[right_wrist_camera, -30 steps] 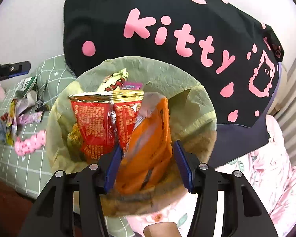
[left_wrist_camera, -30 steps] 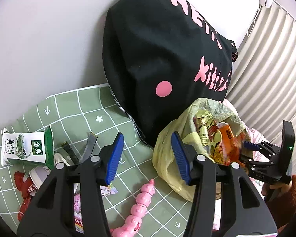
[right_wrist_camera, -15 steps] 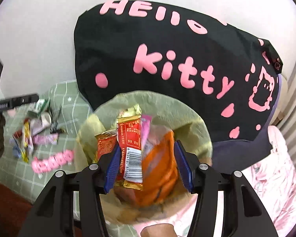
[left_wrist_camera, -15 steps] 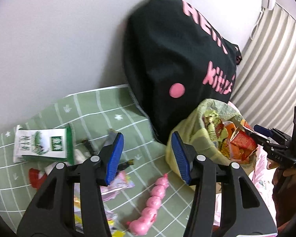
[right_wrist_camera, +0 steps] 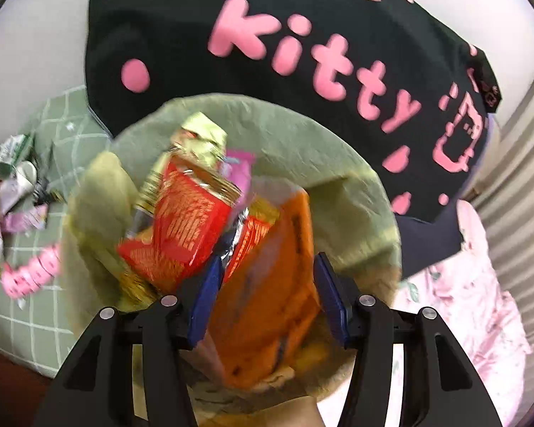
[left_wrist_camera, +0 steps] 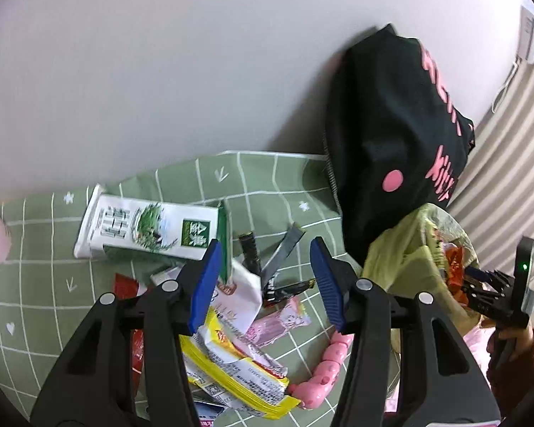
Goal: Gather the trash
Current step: 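Withdraw both tools from the trash bag back toward the table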
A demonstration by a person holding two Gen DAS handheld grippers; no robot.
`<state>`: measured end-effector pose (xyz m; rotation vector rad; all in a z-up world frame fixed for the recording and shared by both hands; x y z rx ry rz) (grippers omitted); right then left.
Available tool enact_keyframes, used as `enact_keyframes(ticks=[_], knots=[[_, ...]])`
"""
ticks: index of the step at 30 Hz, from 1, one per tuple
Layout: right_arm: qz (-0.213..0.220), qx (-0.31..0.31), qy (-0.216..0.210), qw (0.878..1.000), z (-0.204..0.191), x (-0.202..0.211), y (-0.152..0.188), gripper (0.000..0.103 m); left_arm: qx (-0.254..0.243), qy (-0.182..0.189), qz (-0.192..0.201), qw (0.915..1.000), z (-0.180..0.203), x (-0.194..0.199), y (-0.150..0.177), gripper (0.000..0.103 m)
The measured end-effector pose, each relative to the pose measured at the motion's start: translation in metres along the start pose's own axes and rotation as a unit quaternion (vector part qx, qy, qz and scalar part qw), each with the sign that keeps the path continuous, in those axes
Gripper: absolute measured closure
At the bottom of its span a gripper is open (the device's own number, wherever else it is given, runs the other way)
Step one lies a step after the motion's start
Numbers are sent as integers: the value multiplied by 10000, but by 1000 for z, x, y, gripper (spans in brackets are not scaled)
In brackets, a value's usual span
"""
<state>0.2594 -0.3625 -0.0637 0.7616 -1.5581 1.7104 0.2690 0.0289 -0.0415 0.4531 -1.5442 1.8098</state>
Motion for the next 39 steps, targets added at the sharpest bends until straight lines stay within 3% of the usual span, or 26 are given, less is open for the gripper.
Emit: enact_keyframes(ticks=[5, 10, 15, 23, 31, 39], knots=[[232, -233, -828, 9960, 7, 25, -1, 53, 46, 80, -127, 9999, 0, -10, 5, 54], [284, -104, -626, 9976, 11, 31, 3, 53, -91, 190, -181, 9996, 12, -18, 3, 54], [-63, 189, -222, 9996, 19, 28, 14, 53, -171, 204, -214, 9994, 17, -22, 0, 54], [86, 346, -217, 9991, 31, 47, 17, 53, -176, 208, -239, 9993, 16, -27, -2, 54], [1005, -561, -1367, 9839, 15, 68, -15, 48, -254, 73, -205, 9994, 3, -18, 2, 54], [1172, 124, -2167, 9691, -90, 62, -35, 48, 69, -499, -67, 9987, -57, 11, 14, 50]])
Point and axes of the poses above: each gripper's, at about its wrist camera, not at the fingertips, and x roughly against the way its jaws point, z to its right, y to its underside, the point moved 6 cm from there along -x, roughly the way its jaws point, and after that the axes turned 10 degrees about -x, right-handed, at the moved point
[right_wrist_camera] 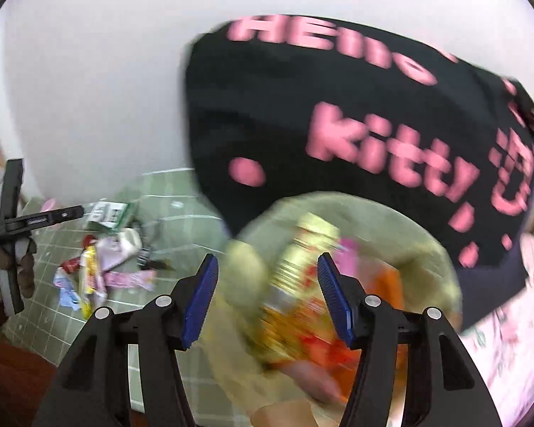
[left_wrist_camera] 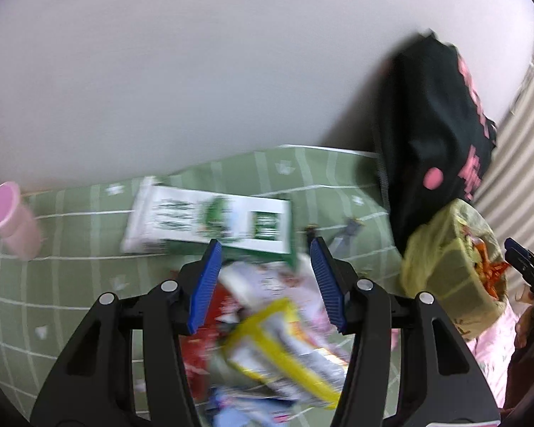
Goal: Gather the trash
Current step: 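Withdraw both tools from the trash bag back toward the table, then grasp the white milk carton with the left tool while the right grasps a grey strip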
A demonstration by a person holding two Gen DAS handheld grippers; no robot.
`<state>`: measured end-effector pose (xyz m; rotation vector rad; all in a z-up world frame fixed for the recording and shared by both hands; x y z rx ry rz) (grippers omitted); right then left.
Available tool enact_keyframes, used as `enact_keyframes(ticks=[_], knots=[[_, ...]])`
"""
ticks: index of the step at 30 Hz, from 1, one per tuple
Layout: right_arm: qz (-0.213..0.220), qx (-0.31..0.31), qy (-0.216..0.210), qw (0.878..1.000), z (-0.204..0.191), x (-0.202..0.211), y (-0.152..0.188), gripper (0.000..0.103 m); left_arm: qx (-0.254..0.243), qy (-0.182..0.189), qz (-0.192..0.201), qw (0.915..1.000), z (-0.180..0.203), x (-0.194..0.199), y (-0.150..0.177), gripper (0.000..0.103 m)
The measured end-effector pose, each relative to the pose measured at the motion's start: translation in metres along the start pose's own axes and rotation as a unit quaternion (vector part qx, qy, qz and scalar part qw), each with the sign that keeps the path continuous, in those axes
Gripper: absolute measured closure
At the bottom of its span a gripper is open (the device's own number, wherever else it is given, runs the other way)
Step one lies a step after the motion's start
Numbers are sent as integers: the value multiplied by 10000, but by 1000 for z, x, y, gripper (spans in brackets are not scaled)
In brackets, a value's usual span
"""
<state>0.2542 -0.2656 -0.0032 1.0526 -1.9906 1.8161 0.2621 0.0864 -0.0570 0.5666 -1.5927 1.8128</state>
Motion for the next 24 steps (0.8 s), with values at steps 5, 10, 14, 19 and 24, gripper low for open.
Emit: enact_keyframes(ticks=[5, 10, 14, 19, 24], knots=[[-242, 254, -390, 9986, -52, -47, -1, 49, 216, -160, -21, 9996, -38, 5, 12, 46], [-521, 762, -621, 9938, -106, -85, 10, 49, -88, -108, 47, 9999, -53, 3, 6, 42], [-581, 985, -794, 9903, -125, -96, 12, 49, -892, 158, -23, 9959, -42, -14, -21, 42], [-812, 805, -949, 9889, -123, -104, 19, 49, -1246, 588, -498, 9892, -32, -69, -48, 42], [-982, 638, -875, 9893, -121, -121, 33, 49, -1156, 754, -958, 9858, -41, -100, -46, 42]])
Point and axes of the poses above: each gripper's, at about its wrist camera, not at the fingertips, and x roughly against the way its jaws point, z to its right, y to its underside, the point moved 6 cm from there along -x, roughly the way its jaws point, and after that the axes turned 10 degrees about -x, right-handed, at the moved point
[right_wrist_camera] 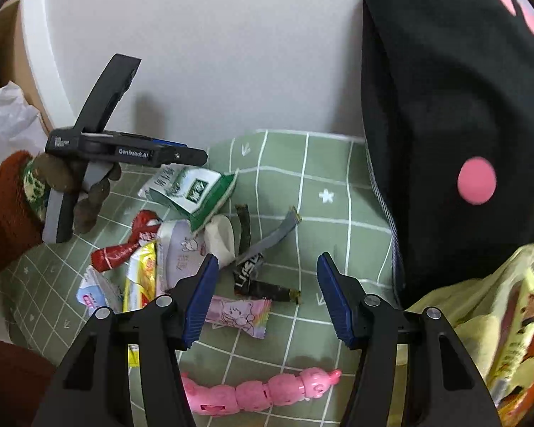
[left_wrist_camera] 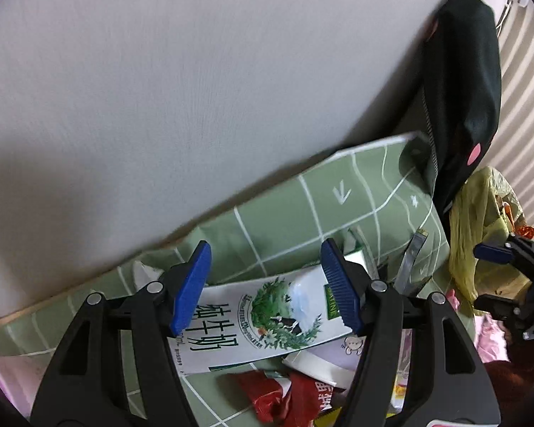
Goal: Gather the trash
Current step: 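Grasp the white milk carton with the left tool while the right grasps a grey strip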
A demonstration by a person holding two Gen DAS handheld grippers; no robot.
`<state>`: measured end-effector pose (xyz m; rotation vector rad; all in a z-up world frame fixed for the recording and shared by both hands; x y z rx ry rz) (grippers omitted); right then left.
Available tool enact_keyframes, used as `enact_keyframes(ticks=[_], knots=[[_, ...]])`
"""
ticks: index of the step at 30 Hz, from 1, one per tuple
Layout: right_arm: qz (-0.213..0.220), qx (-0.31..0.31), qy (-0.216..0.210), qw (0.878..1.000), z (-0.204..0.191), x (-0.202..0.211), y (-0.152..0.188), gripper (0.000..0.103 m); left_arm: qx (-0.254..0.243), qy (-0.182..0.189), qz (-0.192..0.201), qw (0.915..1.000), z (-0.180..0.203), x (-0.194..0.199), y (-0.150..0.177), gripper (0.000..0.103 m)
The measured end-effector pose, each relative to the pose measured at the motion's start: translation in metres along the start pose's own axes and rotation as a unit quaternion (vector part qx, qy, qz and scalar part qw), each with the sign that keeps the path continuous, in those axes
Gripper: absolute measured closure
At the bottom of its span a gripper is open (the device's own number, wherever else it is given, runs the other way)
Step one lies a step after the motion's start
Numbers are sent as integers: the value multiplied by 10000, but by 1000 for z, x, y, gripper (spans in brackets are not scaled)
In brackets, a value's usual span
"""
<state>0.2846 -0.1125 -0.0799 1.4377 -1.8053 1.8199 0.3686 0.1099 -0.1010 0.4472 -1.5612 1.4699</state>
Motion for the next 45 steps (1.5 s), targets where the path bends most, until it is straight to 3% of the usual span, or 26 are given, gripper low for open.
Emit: enact_keyframes(ticks=[3, 9, 13, 19, 27, 30, 33, 37, 40, 45], knots=[[-141, -158, -116, 9997, 2, -16, 6, 49, 140, 168, -75, 9997, -2, 4, 19, 42], [-436, 4, -100, 9990, -7, -55, 10, 60, 804, 268, 36, 9964, 3, 38, 81, 42], [-778, 157, -126, 9968, -16, -81, 12, 67, 611, 160, -63, 9980, 18, 49, 102, 42], [-707, 254, -63, 9972, -19, -75, 8, 89, 116, -186, -249, 9995, 32, 49, 84, 37], [-349, -74, -8, 9994, -2, -43, 6, 89, -375, -637, -1102, 9912, 36, -4, 58, 37], [-254, -207, -9, 9995, 1, -34, 7, 89, -265, -808, -1229, 9888, 32, -13, 56, 46], [-150, -339, 2, 9993, 2, -23, 9, 89, -79, -832, -948, 9920, 34, 2, 49, 47], [-6, -421, 5, 9991, 2, -14, 6, 89, 249, -746, -158, 9968, 43, 45, 39, 48], [111, -387, 9, 9992, -1, -3, 2, 89, 420, -720, 244, 9962, 46, 69, 35, 48], [257, -265, 1, 9993, -5, 13, -3, 89, 374, -1003, 679, 9919, 47, 97, 32, 48]])
Point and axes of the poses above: each gripper's, at about its wrist camera, not at the fingertips, and x roughly against the way its jaws point, z to its right, y to its underside, the point moved 6 cm from there along -x, roughly the way its jaws point, and after that the axes turned 10 degrees about -x, right-handed, at the moved point
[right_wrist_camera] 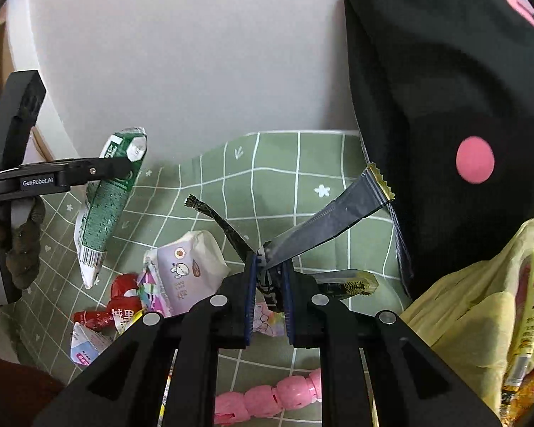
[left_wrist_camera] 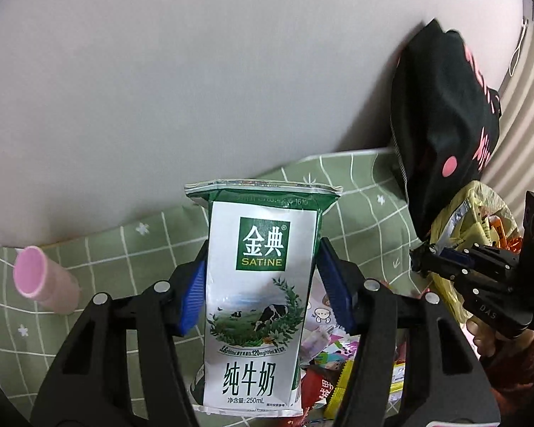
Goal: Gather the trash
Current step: 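Grasp the white milk carton with the left tool while the right grasps a grey strip, then carry the milk carton and grey strip into the yellow trash bag and release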
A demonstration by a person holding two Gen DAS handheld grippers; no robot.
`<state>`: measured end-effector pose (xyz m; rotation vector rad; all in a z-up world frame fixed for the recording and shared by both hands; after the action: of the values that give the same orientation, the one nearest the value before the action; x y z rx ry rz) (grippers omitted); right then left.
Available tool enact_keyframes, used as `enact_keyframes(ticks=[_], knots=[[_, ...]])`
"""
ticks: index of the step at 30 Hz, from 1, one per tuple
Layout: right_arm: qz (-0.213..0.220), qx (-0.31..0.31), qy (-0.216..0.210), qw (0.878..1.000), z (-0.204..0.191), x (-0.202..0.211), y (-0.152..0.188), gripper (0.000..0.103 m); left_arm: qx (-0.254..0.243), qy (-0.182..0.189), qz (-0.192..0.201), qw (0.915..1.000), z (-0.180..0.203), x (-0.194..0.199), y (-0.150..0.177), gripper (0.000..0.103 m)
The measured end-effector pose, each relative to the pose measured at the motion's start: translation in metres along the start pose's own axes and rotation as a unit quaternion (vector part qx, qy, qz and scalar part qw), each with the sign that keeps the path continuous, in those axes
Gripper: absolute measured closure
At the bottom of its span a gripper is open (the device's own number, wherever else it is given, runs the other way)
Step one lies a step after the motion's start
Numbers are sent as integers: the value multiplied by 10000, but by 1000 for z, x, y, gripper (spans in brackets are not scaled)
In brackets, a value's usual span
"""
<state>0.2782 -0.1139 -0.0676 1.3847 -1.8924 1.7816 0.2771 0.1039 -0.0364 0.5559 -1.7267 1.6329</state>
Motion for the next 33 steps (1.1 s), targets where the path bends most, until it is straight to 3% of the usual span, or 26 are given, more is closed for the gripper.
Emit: enact_keyframes(ticks=[11, 18, 26, 33], knots=[[335, 102, 91, 9993, 8, 34, -18, 89, 472, -141, 938, 9944, 5, 52, -16, 48], [896, 265, 357, 9950, 24, 82, -52, 89, 332, -11, 1330, 9906, 38, 63, -57, 48], [1558, 5, 1022, 9825, 78, 151, -64, 89, -83, 698, 1842, 9804, 121, 73, -111, 48], [1798, -496, 1591, 9695, 144, 200, -46, 89, -490, 1644, 2067, 9632, 219, 61, -146, 48]])
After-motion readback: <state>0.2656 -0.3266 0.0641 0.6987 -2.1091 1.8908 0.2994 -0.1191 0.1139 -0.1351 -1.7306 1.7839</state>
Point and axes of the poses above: each gripper's, at about its wrist camera, not at the fingertips, and x roughly against the way its jaws point, z to its right, y to its underside, the point moved 6 cm from there along -x, roughly the way its jaws point, and after that the axes turned 10 degrees about -x, right-handed, at the moved point
